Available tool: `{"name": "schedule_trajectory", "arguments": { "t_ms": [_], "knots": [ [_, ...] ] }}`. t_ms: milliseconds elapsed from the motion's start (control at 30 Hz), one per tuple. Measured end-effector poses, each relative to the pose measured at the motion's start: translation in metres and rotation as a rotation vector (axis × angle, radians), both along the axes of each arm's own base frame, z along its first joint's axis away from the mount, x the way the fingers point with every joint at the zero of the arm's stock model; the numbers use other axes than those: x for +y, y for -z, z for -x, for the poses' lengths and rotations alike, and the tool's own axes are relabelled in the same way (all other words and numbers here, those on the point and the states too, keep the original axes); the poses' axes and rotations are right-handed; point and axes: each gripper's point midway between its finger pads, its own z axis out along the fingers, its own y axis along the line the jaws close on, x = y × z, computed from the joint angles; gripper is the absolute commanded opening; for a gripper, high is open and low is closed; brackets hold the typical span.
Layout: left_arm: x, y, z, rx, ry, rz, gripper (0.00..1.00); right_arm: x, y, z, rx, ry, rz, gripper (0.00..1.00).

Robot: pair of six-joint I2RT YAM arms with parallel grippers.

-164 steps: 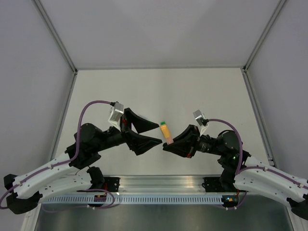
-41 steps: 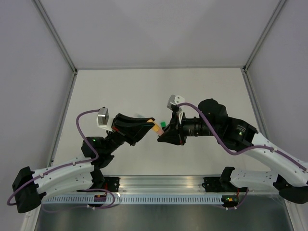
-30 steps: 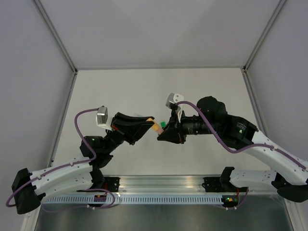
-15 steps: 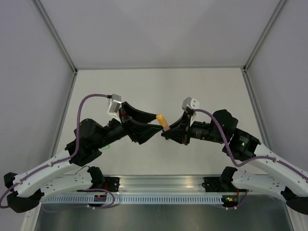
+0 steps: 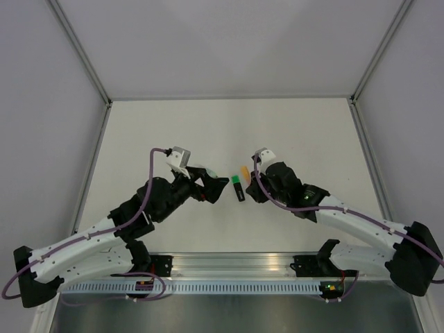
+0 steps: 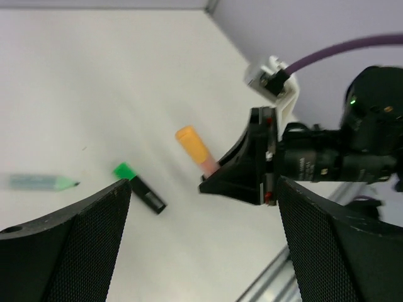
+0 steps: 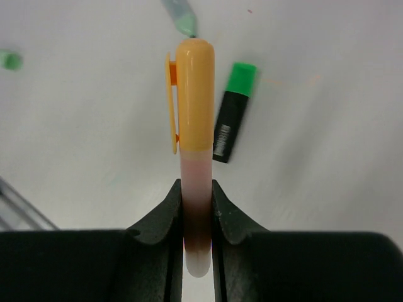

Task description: Insert the pens into the pen caps

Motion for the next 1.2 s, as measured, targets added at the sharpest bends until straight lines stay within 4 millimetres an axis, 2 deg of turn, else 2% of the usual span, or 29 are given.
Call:
{"name": "schedule_trajectory", "arguments": {
  "t_ms": [67,167,233,333,467,500,567,767,867,1033,1200],
  "knots": [
    [0.008,0.040,-0.014,0.044,-0.075,-0.081,1.00,-0.013,0.030,-0.015,0.064,0.076,0.058,0.00],
    [0.026,0.091,-0.035,0.125,-0.167,-0.193,1.00,-0.028,0.059,-0.031,0.130,0.160,0.114,0.00],
    [0.036,0.110,-0.049,0.172,-0.214,-0.229,1.00,-0.034,0.074,-0.038,0.163,0.197,0.139,0.00],
    [0.044,0.124,-0.061,0.216,-0.249,-0.247,1.00,-0.037,0.097,-0.042,0.208,0.229,0.176,0.00],
    [0.046,0.133,-0.060,0.241,-0.255,-0.247,0.99,-0.040,0.120,-0.042,0.262,0.256,0.212,0.06],
    [0.046,0.134,-0.060,0.245,-0.256,-0.246,0.99,-0.040,0.123,-0.043,0.268,0.262,0.214,0.15],
    [0.048,0.135,-0.058,0.248,-0.260,-0.240,1.00,-0.039,0.126,-0.045,0.277,0.272,0.212,0.24],
    [0.057,0.117,-0.054,0.206,-0.276,-0.186,1.00,-0.035,0.130,-0.048,0.285,0.284,0.192,0.34],
    [0.059,0.109,-0.053,0.188,-0.280,-0.163,1.00,-0.034,0.129,-0.049,0.283,0.287,0.185,0.36],
    [0.059,0.112,-0.053,0.192,-0.280,-0.169,1.00,-0.033,0.126,-0.050,0.278,0.290,0.178,0.37],
    [0.059,0.114,-0.053,0.195,-0.280,-0.174,1.00,-0.030,0.107,-0.052,0.246,0.281,0.129,0.37]
  ]
}}
